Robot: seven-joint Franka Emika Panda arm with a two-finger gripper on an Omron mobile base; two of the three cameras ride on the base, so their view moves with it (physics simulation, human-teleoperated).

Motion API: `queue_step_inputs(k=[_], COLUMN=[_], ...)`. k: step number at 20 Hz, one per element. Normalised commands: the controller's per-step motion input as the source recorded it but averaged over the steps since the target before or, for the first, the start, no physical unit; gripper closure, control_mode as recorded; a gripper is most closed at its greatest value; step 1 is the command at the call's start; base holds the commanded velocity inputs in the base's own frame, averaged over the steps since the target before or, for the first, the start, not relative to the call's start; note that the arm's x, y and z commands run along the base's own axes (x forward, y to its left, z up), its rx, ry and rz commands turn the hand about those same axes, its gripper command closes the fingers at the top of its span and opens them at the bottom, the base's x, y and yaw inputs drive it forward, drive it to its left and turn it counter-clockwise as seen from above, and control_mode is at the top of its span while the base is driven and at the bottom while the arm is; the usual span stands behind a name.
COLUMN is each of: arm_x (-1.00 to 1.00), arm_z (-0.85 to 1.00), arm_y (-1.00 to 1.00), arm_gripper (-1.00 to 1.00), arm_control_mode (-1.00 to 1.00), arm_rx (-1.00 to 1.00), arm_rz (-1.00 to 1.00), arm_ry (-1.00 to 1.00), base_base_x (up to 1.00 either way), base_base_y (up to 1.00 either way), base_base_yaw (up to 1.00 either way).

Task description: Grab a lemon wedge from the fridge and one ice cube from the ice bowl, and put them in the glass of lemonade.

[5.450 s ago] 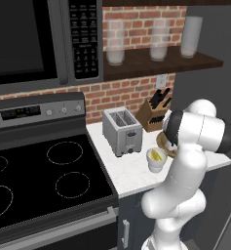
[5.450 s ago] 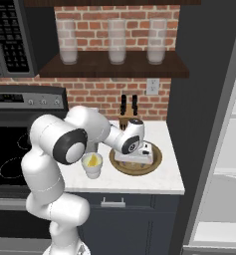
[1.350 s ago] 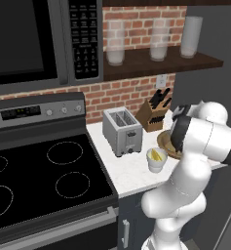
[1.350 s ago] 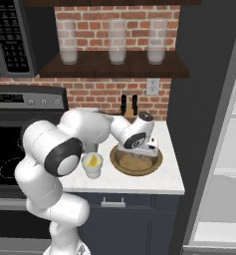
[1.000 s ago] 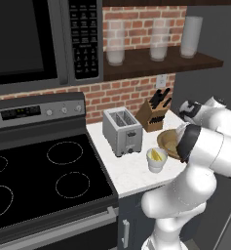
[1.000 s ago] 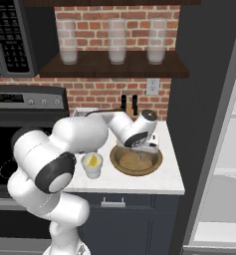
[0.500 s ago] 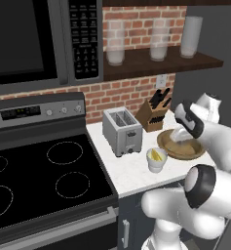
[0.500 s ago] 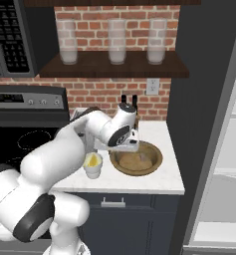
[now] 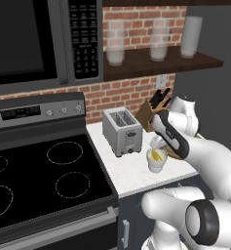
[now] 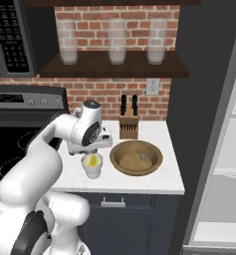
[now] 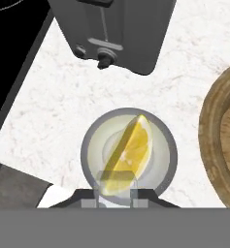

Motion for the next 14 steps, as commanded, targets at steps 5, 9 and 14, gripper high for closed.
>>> queue_step_inputs(k=[5,9,14], arm_x=[0.06,0.00,0.00], arm_z=[0.08,-0.15,-0.10], arm_y=[0.02,-0.01,0.00], arm_gripper=[1.00,1.00,1.00], arm_control_mode=[-1.00,-1.00,-1.00], arm_rx=[0.00,-0.02,-0.03], arm_rz=[0.00,0.00,0.00], arm_ry=[-0.02,0.12,0.13], base_base_x=[0.00,0.00,0.00], base_base_y=[0.00,0.00,0.00], base_base_yaw=[0.00,0.00,0.00])
